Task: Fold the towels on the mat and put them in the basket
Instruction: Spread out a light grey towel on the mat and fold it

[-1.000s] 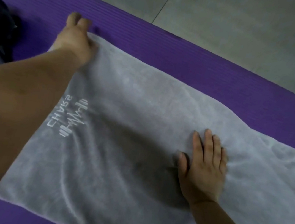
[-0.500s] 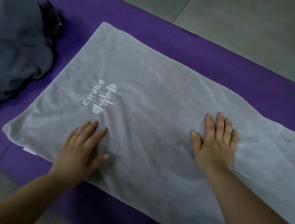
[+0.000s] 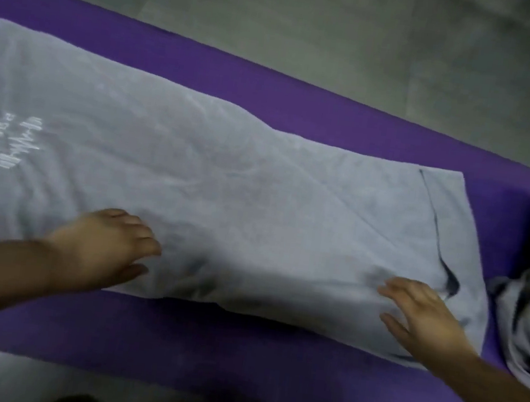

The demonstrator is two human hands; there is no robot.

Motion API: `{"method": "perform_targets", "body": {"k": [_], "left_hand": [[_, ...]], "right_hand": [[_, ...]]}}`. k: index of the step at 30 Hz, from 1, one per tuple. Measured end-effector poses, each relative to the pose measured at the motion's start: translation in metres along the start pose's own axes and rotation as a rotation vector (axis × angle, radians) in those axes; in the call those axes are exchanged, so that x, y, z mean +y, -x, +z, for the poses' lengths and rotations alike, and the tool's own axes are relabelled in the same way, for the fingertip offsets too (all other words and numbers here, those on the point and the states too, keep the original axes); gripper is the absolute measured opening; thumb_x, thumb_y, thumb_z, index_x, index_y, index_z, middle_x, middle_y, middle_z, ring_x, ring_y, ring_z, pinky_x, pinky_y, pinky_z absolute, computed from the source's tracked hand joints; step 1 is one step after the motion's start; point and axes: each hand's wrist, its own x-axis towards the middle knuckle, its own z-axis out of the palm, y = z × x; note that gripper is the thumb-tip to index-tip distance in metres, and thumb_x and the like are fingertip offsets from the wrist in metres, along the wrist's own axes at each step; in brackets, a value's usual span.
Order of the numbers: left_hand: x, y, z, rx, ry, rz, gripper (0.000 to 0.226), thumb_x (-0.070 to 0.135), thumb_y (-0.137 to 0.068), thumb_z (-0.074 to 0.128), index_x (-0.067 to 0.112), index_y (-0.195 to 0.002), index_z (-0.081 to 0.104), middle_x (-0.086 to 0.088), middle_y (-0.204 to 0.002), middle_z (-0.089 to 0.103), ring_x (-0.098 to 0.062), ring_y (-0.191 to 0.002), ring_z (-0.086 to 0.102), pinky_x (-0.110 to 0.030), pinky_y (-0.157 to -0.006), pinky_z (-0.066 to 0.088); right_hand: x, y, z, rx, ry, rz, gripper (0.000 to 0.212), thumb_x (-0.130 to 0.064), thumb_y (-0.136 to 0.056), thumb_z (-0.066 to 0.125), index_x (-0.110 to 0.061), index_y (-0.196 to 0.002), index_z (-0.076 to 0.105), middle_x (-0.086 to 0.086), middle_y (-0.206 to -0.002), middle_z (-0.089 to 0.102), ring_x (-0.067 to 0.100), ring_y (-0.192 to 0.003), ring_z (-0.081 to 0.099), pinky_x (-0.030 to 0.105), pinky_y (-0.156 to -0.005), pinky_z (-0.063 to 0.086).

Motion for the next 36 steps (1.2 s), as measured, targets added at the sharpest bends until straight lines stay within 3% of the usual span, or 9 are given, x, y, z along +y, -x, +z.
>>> {"method": "perform_targets", "body": {"k": [3,6,10,14,16,20,24,30,36], "left_hand": [[0.046,-0.069,-0.021,-0.057,0.015,0.261,0.035,0.043,-0.066,0.036,0.031,-0.064,0.069,0.017,-0.060,0.064,-0.004,-0.052,0.062,-0.009,-0.053,0.046],[0.103,-0.122,-0.010,-0.079,0.006,0.502,0.026,0.048,-0.063,0.044,0.032,-0.058,0.064,0.017,-0.055,0.059,0.000,-0.049,0.057,-0.007,-0.048,0.043],[0.174,-0.151,0.041,-0.141,-0.020,0.588,0.038,0.056,-0.038,0.077,0.027,-0.058,0.063,0.013,-0.057,0.059,-0.003,-0.053,0.059,-0.010,-0.048,0.044],[0.199,-0.159,0.066,-0.072,0.020,0.351,0.046,0.047,-0.032,0.085,0.022,-0.066,0.067,0.008,-0.066,0.063,-0.011,-0.060,0.062,-0.019,-0.061,0.046],[0.200,-0.159,0.070,-0.051,0.003,0.319,0.043,0.044,-0.036,0.083,0.020,-0.068,0.068,0.004,-0.067,0.064,-0.013,-0.060,0.062,-0.021,-0.067,0.039],[0.194,-0.161,0.070,-0.016,0.054,0.305,0.025,0.036,-0.064,0.049,0.020,-0.066,0.067,0.005,-0.066,0.063,-0.012,-0.057,0.061,-0.019,-0.059,0.047],[0.190,-0.160,0.071,0.020,0.125,0.199,0.032,0.021,-0.067,0.036,0.017,-0.066,0.067,0.003,-0.065,0.064,-0.011,-0.055,0.062,-0.016,-0.052,0.051],[0.192,-0.162,0.060,-0.032,0.199,0.233,0.029,0.016,-0.064,0.037,0.017,-0.057,0.065,0.005,-0.055,0.061,-0.010,-0.046,0.057,-0.014,-0.042,0.045],[0.208,-0.152,0.050,-0.078,0.305,0.364,0.031,0.033,-0.073,0.041,0.025,-0.063,0.069,0.014,-0.059,0.062,-0.001,-0.050,0.057,-0.014,-0.046,0.039]], "right_hand": [[0.028,0.069,0.010,0.111,-0.106,0.370,0.041,-0.030,-0.079,0.046,0.004,-0.084,0.068,0.023,-0.084,0.066,0.028,-0.086,0.053,0.029,-0.076,0.036],[0.038,0.111,0.029,0.236,-0.264,0.812,0.024,-0.003,-0.070,0.062,0.013,-0.087,0.063,0.031,-0.084,0.061,0.049,-0.078,0.059,0.042,-0.074,0.046],[0.048,0.126,0.042,0.267,-0.559,1.325,0.036,-0.017,-0.083,0.060,0.010,-0.106,0.060,0.031,-0.105,0.058,0.045,-0.105,0.051,0.044,-0.091,0.038],[0.068,0.114,0.045,0.194,-0.710,1.328,0.027,-0.020,-0.085,0.061,0.006,-0.094,0.061,0.023,-0.098,0.065,0.037,-0.098,0.058,0.030,-0.072,0.034],[0.072,0.109,0.043,0.176,-0.736,1.340,0.028,-0.016,-0.084,0.062,0.006,-0.101,0.057,0.022,-0.104,0.063,0.035,-0.101,0.057,0.031,-0.073,0.035],[0.074,0.114,0.040,0.171,-0.738,1.318,0.011,-0.004,-0.084,0.060,-0.001,-0.090,0.051,0.024,-0.100,0.061,0.036,-0.098,0.056,0.031,-0.074,0.035],[0.075,0.123,0.040,0.224,-0.796,1.291,0.012,-0.001,-0.083,0.060,-0.006,-0.086,0.049,0.020,-0.092,0.061,0.027,-0.083,0.054,0.035,-0.076,0.041],[0.078,0.126,0.034,0.266,-0.808,1.278,0.013,-0.002,-0.085,0.058,-0.005,-0.098,0.058,0.021,-0.101,0.063,0.026,-0.086,0.055,0.025,-0.064,0.040],[0.076,0.135,0.022,0.336,-0.551,1.253,0.026,0.005,-0.086,0.049,0.009,-0.111,0.057,0.028,-0.112,0.055,0.039,-0.103,0.052,0.034,-0.084,0.037]]}}
